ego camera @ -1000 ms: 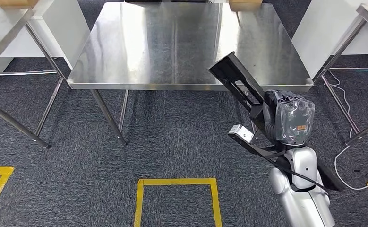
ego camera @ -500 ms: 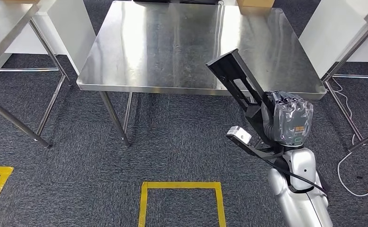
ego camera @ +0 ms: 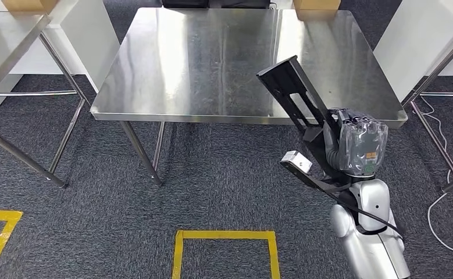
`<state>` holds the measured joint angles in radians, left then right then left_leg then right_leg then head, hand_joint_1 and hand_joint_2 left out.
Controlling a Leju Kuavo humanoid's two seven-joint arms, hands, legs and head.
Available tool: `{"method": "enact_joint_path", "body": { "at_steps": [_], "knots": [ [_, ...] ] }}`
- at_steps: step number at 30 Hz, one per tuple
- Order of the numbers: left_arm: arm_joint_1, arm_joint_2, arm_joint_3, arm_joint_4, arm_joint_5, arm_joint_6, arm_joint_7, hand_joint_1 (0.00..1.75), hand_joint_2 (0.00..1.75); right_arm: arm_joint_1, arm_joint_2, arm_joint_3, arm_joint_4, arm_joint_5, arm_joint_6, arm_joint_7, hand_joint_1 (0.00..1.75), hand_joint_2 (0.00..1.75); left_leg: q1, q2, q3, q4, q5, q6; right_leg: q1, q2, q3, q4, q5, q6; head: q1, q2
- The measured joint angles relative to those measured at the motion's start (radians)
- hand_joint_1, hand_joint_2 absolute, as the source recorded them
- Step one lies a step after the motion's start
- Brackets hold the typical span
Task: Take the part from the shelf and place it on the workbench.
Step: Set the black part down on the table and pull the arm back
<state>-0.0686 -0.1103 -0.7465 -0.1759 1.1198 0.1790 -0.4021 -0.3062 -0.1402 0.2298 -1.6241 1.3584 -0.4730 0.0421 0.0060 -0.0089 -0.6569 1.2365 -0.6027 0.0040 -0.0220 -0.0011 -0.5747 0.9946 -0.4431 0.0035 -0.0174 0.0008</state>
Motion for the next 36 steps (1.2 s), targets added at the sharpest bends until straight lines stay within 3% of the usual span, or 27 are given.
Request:
{"method": "enact_joint_path", "body": {
  "at_steps": [2,3,6,7,8,12,14,17,18,19,21,22,24,25,28,30,32,33,34,36],
  "knots": [
    [0.001,0.0,0.0,0.0,0.0,0.0,0.0,0.0,1.75,0.0,0.003,0.001,0.002,0.0,0.0,0.0,1.75,1.75,0.006,0.002,-0.064,0.078,-0.001,-0.008,0.0,0.001,0.008,0.0,-0.008,-0.004,0.0,0.0],
    [0.001,0.001,0.0,0.0,0.0,0.0,0.0,0.0,1.75,0.0,0.004,0.001,0.003,0.0,0.0,-0.001,1.75,1.75,0.009,0.003,-0.072,0.069,0.023,-0.01,-0.001,0.002,0.013,0.0,-0.012,-0.003,-0.001,0.0],
    [0.001,0.002,0.0,0.0,0.0,0.0,0.0,0.0,1.75,0.0,0.005,0.002,0.004,0.0,0.0,-0.001,1.75,1.75,0.014,0.007,-0.008,-0.108,0.139,-0.008,-0.002,0.005,0.032,0.001,-0.027,0.008,0.0,0.0],
    [0.001,0.002,0.0,0.0,0.0,0.0,0.0,0.0,1.75,0.0,0.006,0.002,0.004,0.0,0.0,0.0,1.75,1.75,0.014,0.007,0.016,-0.164,0.163,-0.006,0.002,0.006,0.036,0.002,-0.033,0.014,-0.001,0.0],
    [0.001,0.002,0.0,0.0,0.0,0.0,0.0,0.0,1.75,-0.001,0.006,0.002,0.004,0.0,0.0,0.0,1.75,1.75,0.012,0.006,0.029,-0.196,0.172,-0.002,0.005,0.006,0.037,0.002,-0.037,0.019,0.0,0.0],
    [0.001,0.002,0.0,0.0,0.0,0.001,0.0,0.0,1.75,-0.002,0.007,0.003,0.004,0.0,0.0,-0.001,1.75,1.75,0.004,0.002,0.041,-0.217,0.165,0.027,0.011,0.005,0.037,0.002,-0.047,0.041,0.001,0.0],
    [0.001,0.001,0.001,0.0,0.001,0.001,0.0,0.0,1.75,-0.005,0.008,0.003,0.004,0.001,0.001,-0.001,1.75,1.75,0.005,0.002,0.054,-0.228,0.165,0.043,0.009,0.003,0.008,0.064,-0.076,0.044,0.003,0.0],
    [0.0,0.0,0.003,0.0,0.003,0.001,-0.001,0.0,1.75,-0.007,0.007,0.002,0.01,0.005,0.011,-0.002,1.75,1.75,0.004,0.001,0.065,-0.23,0.157,0.055,0.006,0.002,-0.107,0.26,-0.135,0.041,0.006,0.0],
    [0.0,0.0,0.004,0.0,0.004,0.001,-0.001,0.0,1.75,-0.006,0.007,0.002,0.013,0.008,0.015,-0.002,1.75,1.75,0.003,0.0,0.069,-0.23,0.153,0.056,0.007,0.002,-0.134,0.293,-0.134,0.046,0.006,0.0],
    [0.001,0.0,0.005,0.0,0.006,0.002,-0.001,0.0,1.75,-0.007,0.008,0.002,0.016,0.011,0.018,-0.002,1.75,1.75,0.003,-0.002,0.073,-0.23,0.149,0.056,0.006,0.002,-0.14,0.284,-0.116,0.053,0.006,0.0],
    [0.001,0.0,0.006,0.0,0.01,0.003,-0.001,0.0,1.75,-0.012,0.008,-0.001,0.023,0.017,0.023,-0.002,1.75,1.75,0.002,-0.005,0.086,-0.23,0.139,0.051,0.005,0.002,-0.099,0.163,-0.044,0.068,0.007,0.0],
    [0.0,0.0,0.006,0.0,0.011,0.003,-0.001,0.0,1.75,-0.016,0.008,-0.003,0.026,0.02,0.027,-0.002,1.75,1.75,0.0,-0.007,0.092,-0.228,0.133,0.047,0.006,0.001,-0.07,0.092,-0.011,0.07,0.008,0.0],
    [0.0,0.0,0.007,0.0,0.011,0.003,-0.002,0.0,1.75,-0.025,0.009,-0.009,0.032,0.028,0.035,-0.002,1.75,1.75,-0.005,-0.009,0.098,-0.227,0.123,0.037,0.01,0.001,-0.036,0.014,0.021,0.06,0.008,0.0],
    [0.0,0.0,0.007,0.0,0.012,0.004,-0.002,0.0,1.75,-0.029,0.01,-0.014,0.035,0.035,0.039,0.0,1.75,1.75,-0.006,-0.009,0.098,-0.227,0.12,0.033,0.013,0.001,-0.033,0.008,0.021,0.05,0.008,0.0],
    [0.0,0.0,0.008,0.0,0.011,0.005,-0.001,0.0,1.75,-0.051,0.009,-0.036,0.051,0.054,0.054,0.007,1.75,1.75,-0.002,-0.005,0.093,-0.208,0.102,0.018,0.004,0.003,-0.026,0.004,0.017,0.025,0.007,0.0],
    [0.0,0.0,0.008,0.0,0.011,0.005,-0.001,0.0,1.75,-0.079,0.006,-0.053,0.069,0.064,0.064,0.011,1.75,1.75,0.002,-0.001,0.051,-0.119,0.057,0.009,-0.001,0.003,-0.017,0.002,0.012,0.011,0.005,0.0],
    [0.001,0.001,0.008,0.0,0.011,0.004,-0.001,0.0,1.75,-0.11,-0.002,-0.073,0.097,0.079,0.078,0.015,1.75,1.75,0.005,0.001,-0.026,0.016,0.009,0.003,0.001,0.003,-0.012,0.002,0.007,0.002,0.004,0.0],
    [0.002,0.002,0.008,0.0,0.011,0.003,-0.001,0.0,1.75,-0.126,-0.007,-0.082,0.114,0.089,0.086,0.018,1.75,1.75,0.006,0.002,-0.056,0.057,0.005,0.001,0.002,0.003,-0.009,0.002,0.005,0.0,0.004,0.0],
    [0.003,0.002,0.008,0.0,0.011,0.001,-0.001,0.0,1.75,-0.14,-0.013,-0.092,0.132,0.1,0.094,0.022,1.75,1.75,0.006,0.002,-0.069,0.062,0.021,0.001,0.002,0.003,-0.005,0.002,0.002,-0.001,0.004,0.0],
    [0.003,0.004,0.008,0.0,0.011,-0.002,-0.001,0.0,1.75,-0.168,-0.027,-0.111,0.168,0.121,0.108,0.033,1.75,1.75,0.007,0.005,-0.037,-0.041,0.102,0.005,0.002,0.005,0.006,0.003,-0.005,0.001,0.003,0.0]
  ]
}}
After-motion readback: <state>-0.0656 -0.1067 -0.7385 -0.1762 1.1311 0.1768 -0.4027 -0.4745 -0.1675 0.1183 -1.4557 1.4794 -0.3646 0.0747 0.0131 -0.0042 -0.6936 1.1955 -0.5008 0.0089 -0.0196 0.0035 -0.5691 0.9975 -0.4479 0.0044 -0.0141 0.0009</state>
